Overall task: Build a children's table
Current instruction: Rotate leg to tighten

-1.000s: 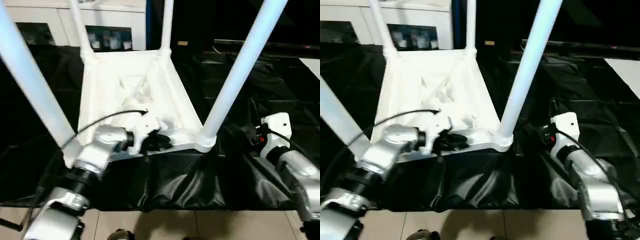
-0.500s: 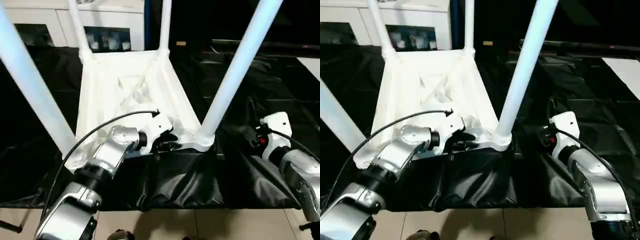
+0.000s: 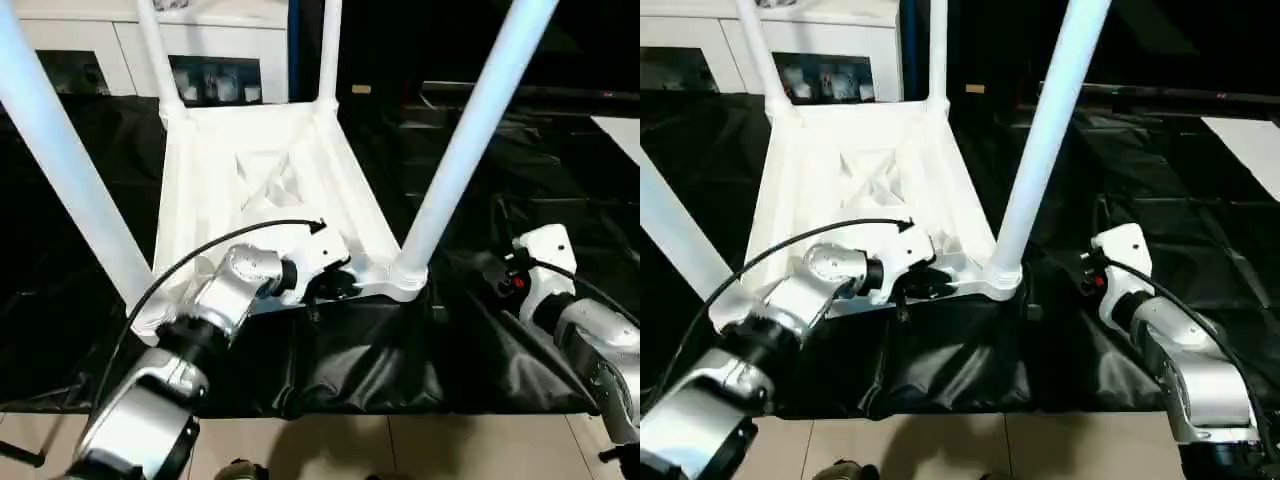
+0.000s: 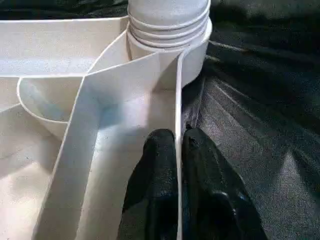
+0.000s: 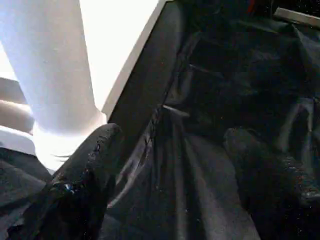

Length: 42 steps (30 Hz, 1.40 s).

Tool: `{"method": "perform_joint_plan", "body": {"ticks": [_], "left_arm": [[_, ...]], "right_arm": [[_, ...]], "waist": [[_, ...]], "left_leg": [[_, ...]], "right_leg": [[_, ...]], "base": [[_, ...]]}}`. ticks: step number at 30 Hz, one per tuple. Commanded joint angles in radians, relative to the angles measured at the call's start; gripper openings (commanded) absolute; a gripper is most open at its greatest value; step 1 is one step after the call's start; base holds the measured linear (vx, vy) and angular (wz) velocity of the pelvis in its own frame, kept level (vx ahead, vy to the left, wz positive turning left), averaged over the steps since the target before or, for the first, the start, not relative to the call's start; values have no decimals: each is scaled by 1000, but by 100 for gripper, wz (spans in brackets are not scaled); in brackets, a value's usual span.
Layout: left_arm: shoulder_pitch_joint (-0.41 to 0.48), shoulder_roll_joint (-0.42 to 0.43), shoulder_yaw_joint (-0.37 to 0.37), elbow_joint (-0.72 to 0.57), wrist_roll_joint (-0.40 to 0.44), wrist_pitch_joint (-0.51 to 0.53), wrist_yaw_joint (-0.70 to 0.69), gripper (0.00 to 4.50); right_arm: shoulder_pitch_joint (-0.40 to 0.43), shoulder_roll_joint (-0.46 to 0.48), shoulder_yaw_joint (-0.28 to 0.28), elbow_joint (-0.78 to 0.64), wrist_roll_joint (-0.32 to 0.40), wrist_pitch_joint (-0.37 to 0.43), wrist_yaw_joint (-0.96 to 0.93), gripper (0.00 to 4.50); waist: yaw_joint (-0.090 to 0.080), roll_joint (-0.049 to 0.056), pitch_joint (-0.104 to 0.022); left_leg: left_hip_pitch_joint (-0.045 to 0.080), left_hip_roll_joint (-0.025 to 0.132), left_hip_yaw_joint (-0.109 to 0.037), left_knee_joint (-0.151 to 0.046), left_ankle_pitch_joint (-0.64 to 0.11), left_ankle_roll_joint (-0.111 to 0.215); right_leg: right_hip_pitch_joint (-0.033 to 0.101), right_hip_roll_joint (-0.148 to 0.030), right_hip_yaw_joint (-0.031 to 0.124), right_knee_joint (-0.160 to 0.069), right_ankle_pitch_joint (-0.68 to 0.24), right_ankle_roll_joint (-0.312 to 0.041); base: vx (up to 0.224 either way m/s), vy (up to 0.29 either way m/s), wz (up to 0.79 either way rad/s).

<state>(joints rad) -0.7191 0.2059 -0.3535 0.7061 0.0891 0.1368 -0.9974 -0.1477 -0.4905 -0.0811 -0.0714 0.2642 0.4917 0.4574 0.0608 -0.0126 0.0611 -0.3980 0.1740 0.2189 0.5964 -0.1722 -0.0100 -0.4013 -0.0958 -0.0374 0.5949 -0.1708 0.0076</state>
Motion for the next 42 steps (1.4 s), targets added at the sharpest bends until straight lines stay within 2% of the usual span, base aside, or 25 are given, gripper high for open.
{"method": "perform_joint_plan", "body": {"ticks": [1, 5, 6, 8, 11, 13, 14, 15, 16, 17, 19, 20, 23, 27, 28, 29, 31, 32, 33, 40, 42], "left_arm": [[-7, 7, -22, 18, 14, -1, -14, 8], [-10, 8, -25, 28, 16, -6, -24, 4], [-10, 8, -22, 31, 13, -8, -26, 2], [-6, 10, -12, 28, 3, -22, -35, 2], [39, 35, 23, -32, -55, -62, -98, 0], [79, 58, 31, -89, -83, -52, -143, 0], [103, 73, 29, -119, -91, -46, -164, 0], [127, 90, 25, -148, -96, -44, -183, 0], [154, 109, 21, -180, -101, -35, -204, 0], [159, 113, 20, -186, -102, -34, -208, 0], [190, 137, 16, -226, -110, -26, -229, 0], [197, 141, 16, -234, -112, -25, -232, 0], [209, 145, 23, -253, -117, -16, -231, 0], [224, 151, 26, -293, -125, 13, -237, 0], [226, 153, 25, -298, -125, 16, -237, 0], [226, 154, 25, -299, -125, 18, -236, 0], [223, 156, 25, -293, -121, 17, -234, 0], [222, 157, 26, -291, -121, 17, -235, 0], [220, 156, 26, -289, -120, 18, -236, 0], [217, 159, 25, -294, -115, 32, -234, 0], [217, 159, 24, -295, -115, 34, -234, 0]], "right_arm": [[7, 1, 5, -12, -3, 13, -1, 366], [6, 2, 12, -16, -5, 16, 1, 366], [5, 1, 17, -16, 2, 13, 18, 382], [2, 1, 23, -13, 13, 9, 44, 382], [11, -25, 50, -5, 44, -48, 170, 417], [26, -46, 64, -10, 70, -70, 247, 429], [36, -62, 79, -16, 79, -80, 295, 429], [45, -82, 100, -23, 81, -91, 342, 447], [51, -103, 125, -28, 79, -102, 394, 447], [53, -107, 130, -29, 78, -104, 403, 447], [33, -116, 164, -12, 50, -130, 436, 447], [21, -114, 179, 3, 26, -151, 432, 447], [-20, -102, 220, 60, -20, -200, 445, 447], [-78, -76, 248, 145, -47, -243, 456, 447], [-88, -72, 255, 160, -49, -249, 466, 447], [-95, -71, 262, 170, -51, -251, 474, 447], [-116, -67, 289, 207, -73, -272, 493, 447], [-125, -62, 295, 222, -79, -281, 495, 447], [-137, -54, 300, 238, -81, -290, 501, 447], [-178, -24, 321, 300, -92, -325, 530, 447], [-185, -18, 322, 312, -88, -330, 536, 432]], "waist": [[6, -7, -72], [6, -9, -74], [6, -10, -74], [6, -9, -75], [6, -14, -74], [8, -13, -74], [8, -17, -73], [11, -11, -74], [8, -13, -73], [9, -11, -73], [6, -18, -69], [5, -16, -68], [2, -20, -66], [0, -19, -69], [2, -19, -71], [0, -20, -71], [3, -13, -74], [1, -15, -74], [2, -12, -74], [2, -13, -75], [2, -16, -75]], "left_leg": [[34, 56, -38, -74, -252, 4], [33, 55, -36, -72, -226, 17], [33, 56, -35, -71, -219, 22], [33, 56, -35, -70, -210, 28], [29, 57, -36, -70, -215, 41], [31, 61, -36, -69, -214, 53], [30, 61, -34, -68, -213, 58], [31, 64, -36, -69, -207, 60], [31, 62, -34, -69, -207, 63], [32, 65, -35, -70, -213, 60], [32, 65, -35, -74, -244, 48], [33, 64, -35, -74, -249, 43], [38, 63, -36, -76, -279, 13], [35, 61, -36, -75, -263, 10], [37, 62, -35, -74, -257, 14], [34, 61, -35, -74, -249, 18], [34, 59, -34, -71, -213, 34], [33, 59, -32, -70, -205, 40], [33, 58, -32, -69, -206, 41], [36, 60, -32, -70, -220, 33], [36, 60, -32, -69, -217, 38]], "right_leg": [[33, -58, 30, -74, -252, -194], [34, -56, 30, -69, -216, -203], [35, -56, 30, -68, -202, -209], [36, -57, 29, -66, -191, -214], [38, -60, 29, -66, -204, -214], [39, -63, 31, -65, -204, -219], [38, -63, 31, -65, -205, -220], [38, -62, 30, -61, -203, -222], [34, -57, 30, -62, -207, -221], [35, -60, 29, -60, -209, -222], [31, -61, 30, -68, -274, -208], [30, -61, 30, -68, -291, -203], [23, -61, 33, -76, -364, -176], [25, -61, 31, -71, -338, -183], [25, -59, 32, -69, -314, -187], [27, -58, 32, -67, -298, -190], [30, -57, 32, -61, -237, -204], [30, -55, 31, -60, -218, -212], [30, -55, 31, -59, -216, -215], [31, -55, 31, -60, -231, -222], [32, -55, 31, -60, -222, -225]], "base": [[0, 0, 0], [0, 0, 0], [0, 0, 0], [0, 0, 0], [0, 0, 0], [0, 0, 0], [0, 0, 0], [0, 0, 0], [0, 0, 0], [0, 0, 0], [0, 0, 0], [0, 0, 0], [0, 0, 0], [0, 0, 0], [0, 0, 0], [0, 0, 0], [0, 0, 0], [0, 0, 0], [0, 0, 0], [0, 0, 0], [0, 0, 0]]}}
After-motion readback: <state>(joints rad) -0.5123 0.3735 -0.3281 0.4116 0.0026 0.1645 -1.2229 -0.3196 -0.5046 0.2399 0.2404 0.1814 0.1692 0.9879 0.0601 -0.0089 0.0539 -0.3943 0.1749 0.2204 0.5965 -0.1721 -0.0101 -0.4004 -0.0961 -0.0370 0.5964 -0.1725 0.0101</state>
